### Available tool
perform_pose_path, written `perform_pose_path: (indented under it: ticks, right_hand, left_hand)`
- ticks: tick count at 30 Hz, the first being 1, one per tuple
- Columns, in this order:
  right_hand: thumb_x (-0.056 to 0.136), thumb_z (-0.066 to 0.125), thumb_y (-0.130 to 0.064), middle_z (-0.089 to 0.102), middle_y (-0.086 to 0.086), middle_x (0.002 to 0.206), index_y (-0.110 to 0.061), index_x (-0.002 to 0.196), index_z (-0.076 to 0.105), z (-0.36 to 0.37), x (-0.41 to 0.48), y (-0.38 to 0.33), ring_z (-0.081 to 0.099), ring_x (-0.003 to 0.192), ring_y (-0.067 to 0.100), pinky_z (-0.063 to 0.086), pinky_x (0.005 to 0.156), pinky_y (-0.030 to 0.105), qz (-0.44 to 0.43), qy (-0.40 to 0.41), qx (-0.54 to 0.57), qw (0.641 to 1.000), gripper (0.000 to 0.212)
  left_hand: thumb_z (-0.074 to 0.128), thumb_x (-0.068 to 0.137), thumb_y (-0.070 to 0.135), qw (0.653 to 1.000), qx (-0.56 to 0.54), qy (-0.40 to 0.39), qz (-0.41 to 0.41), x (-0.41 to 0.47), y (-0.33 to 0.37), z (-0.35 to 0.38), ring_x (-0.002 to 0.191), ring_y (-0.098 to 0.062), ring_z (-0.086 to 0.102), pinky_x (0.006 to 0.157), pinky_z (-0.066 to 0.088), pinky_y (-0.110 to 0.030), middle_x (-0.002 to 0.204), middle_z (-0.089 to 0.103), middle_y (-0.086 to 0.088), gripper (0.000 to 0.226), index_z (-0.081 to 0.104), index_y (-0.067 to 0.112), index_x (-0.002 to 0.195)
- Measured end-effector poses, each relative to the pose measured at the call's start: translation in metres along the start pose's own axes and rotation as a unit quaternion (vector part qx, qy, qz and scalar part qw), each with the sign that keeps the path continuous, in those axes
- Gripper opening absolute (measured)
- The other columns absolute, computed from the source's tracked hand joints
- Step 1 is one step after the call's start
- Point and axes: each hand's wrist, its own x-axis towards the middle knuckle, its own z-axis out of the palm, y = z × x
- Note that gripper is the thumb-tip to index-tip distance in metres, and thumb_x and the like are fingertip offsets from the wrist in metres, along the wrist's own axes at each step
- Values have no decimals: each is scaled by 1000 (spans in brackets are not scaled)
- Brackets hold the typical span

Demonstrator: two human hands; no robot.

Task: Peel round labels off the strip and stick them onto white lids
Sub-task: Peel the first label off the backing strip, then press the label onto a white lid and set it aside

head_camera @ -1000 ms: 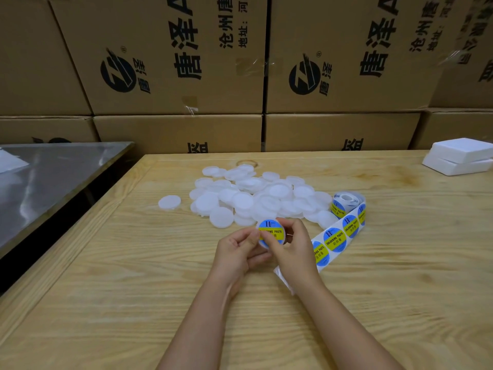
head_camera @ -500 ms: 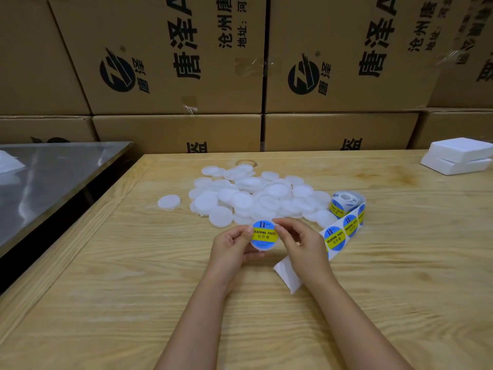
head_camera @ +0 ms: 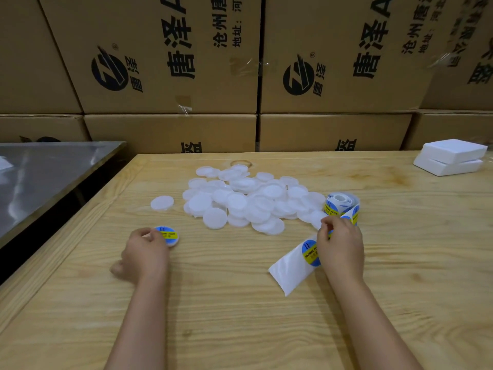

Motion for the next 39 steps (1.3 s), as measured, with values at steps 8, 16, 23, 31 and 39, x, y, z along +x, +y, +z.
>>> perform_pose_path:
  ticks: [8, 16, 23, 31, 39]
  right_hand:
    - [90, 46, -5, 68, 13, 102, -4, 104, 66, 3, 3, 7, 57, 97, 34, 41, 75, 36, 65, -2, 75, 995, 25]
    - [86, 53, -2, 66, 14, 101, -4, 97, 70, 6, 4, 10, 58, 96, 31, 43, 77, 34, 26, -70, 26, 997, 21]
    - [87, 61, -37, 58, 14, 101, -6, 84, 62, 14, 0, 3, 49, 100, 28, 34, 75, 31, -51, -189, -158, 968, 32]
    - [85, 66, -25, 60, 8, 107, -3, 98, 64, 24, -7, 3, 51, 101, 25, 36, 83, 26, -85, -169, -34, 981, 26]
    - [81, 71, -20, 62, 2, 96, -8, 92, 65, 23, -8, 7, 53, 91, 19, 32, 71, 20, -80, -163, 24, 983, 17]
  left_hand:
    - [49, 91, 23, 994, 38, 38, 92, -2, 7, 5, 119, -37, 42, 99, 26, -47, 130, 53, -18, 40, 50, 9, 129]
    - [50, 89, 19, 799, -47, -281, 530, -104, 41, 37, 114, -5, 55, 107, 15, -28, 118, 65, 12, 27, 67, 24, 110]
    - [45, 91, 31, 742, 61, -343, 573, -127, 30, 54, 110, -5, 48, 103, 0, -21, 108, 63, 10, 21, 64, 24, 99]
    - [47, 93, 34, 745, 67, -356, 560, -125, 28, 55, 130, -7, 36, 106, 21, -24, 143, 43, 11, 43, 45, 26, 135]
    - [45, 93, 34, 737, 71, -361, 567, -123, 28, 59, 125, -6, 40, 106, 25, -27, 133, 49, 15, 43, 43, 28, 135]
